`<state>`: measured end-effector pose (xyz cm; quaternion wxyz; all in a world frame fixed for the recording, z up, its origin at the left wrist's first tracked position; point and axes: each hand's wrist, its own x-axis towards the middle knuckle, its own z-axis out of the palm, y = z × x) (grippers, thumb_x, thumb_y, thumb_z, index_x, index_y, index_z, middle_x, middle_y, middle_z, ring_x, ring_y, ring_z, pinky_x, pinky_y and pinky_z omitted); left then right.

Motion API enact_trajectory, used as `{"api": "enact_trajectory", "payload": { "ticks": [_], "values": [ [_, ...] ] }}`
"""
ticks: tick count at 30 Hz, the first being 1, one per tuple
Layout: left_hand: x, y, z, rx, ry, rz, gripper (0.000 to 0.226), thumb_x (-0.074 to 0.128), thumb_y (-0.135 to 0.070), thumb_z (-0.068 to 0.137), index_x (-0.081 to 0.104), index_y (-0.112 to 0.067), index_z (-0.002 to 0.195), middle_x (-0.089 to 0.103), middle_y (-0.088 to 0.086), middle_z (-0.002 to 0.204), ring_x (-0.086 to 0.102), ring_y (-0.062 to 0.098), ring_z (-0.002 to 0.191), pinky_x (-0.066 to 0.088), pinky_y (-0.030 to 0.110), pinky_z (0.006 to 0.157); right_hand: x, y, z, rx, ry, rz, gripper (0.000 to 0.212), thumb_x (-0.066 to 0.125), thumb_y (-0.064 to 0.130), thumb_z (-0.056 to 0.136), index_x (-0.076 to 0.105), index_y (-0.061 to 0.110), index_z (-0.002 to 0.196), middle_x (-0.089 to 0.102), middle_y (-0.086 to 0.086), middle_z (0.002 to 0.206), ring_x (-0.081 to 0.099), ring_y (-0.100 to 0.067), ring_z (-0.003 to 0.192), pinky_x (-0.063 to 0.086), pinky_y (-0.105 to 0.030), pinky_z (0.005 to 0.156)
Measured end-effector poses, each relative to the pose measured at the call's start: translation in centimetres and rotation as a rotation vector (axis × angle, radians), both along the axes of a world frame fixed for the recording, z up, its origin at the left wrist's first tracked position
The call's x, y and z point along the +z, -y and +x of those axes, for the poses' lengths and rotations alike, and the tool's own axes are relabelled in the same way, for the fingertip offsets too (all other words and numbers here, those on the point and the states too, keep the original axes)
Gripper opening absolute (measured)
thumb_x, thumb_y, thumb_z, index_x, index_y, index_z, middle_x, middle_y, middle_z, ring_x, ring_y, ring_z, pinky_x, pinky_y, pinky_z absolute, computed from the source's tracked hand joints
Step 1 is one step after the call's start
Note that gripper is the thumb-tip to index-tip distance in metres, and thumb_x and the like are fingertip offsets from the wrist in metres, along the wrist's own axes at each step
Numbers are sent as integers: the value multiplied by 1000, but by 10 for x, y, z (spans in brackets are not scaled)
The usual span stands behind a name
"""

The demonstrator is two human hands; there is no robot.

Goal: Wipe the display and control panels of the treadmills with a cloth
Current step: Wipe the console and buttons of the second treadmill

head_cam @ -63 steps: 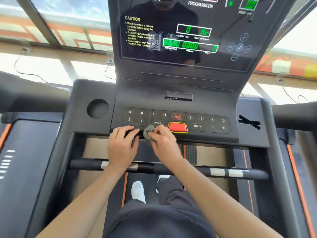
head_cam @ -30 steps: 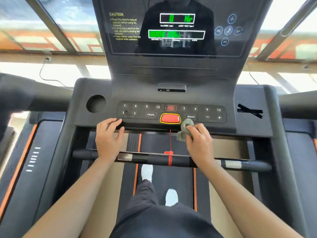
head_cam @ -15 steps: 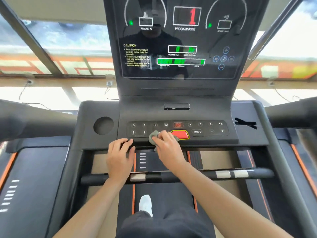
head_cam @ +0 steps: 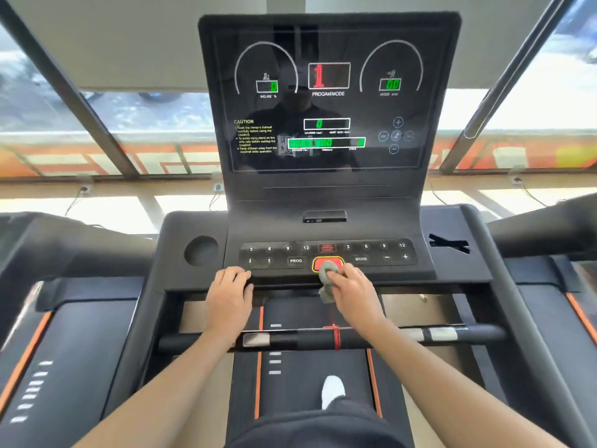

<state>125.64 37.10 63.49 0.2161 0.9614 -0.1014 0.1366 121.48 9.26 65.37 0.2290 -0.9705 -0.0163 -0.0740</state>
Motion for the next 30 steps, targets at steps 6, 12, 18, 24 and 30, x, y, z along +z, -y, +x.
{"api": "enact_trajectory", "payload": {
  "ticks": [6, 12, 18, 24, 30],
  "values": [
    [10, 16, -8, 17, -64, 17, 33, 79, -9, 83, 73, -10, 115, 64, -1, 110, 56, 22, 106, 57, 38, 81, 9, 23, 2, 8, -14, 28, 8, 62, 10, 91, 68, 10, 96, 50, -2, 87, 52, -25, 82, 47, -33, 68],
    [14, 27, -11, 85, -145, -21, 36, 79, -10, 83, 71, -8, 119, 64, 2, 114, 55, 24, 110, 54, 40, 90, 5, 2, 15, 159, -53, 0, 8, 70, 18, 85, 66, 17, 92, 53, 0, 96, 49, -21, 88, 49, -35, 71],
    [14, 30, -11, 120, -137, -19, 36, 82, -13, 81, 73, -11, 116, 64, 1, 110, 55, 24, 107, 56, 40, 80, 2, -33, 13, 262, -94, -48, 20, 70, 9, 86, 68, 16, 104, 52, -3, 97, 47, -21, 87, 43, -33, 69],
    [0, 18, -5, 59, -15, -24, 36, 87, -16, 75, 75, -15, 109, 64, -5, 103, 54, 20, 98, 56, 37, 75, -7, -35, 8, 136, 3, 24, 16, 72, 14, 85, 68, 12, 101, 54, -3, 89, 52, -24, 78, 52, -38, 61],
    [-5, 6, 4, -34, 1, -12, 35, 87, -20, 75, 75, -16, 108, 63, -4, 101, 57, 23, 96, 54, 39, 76, 0, -11, -10, -194, 14, 76, 13, 70, 12, 85, 69, 15, 98, 52, 4, 85, 52, -22, 81, 42, -29, 69]
  ]
}}
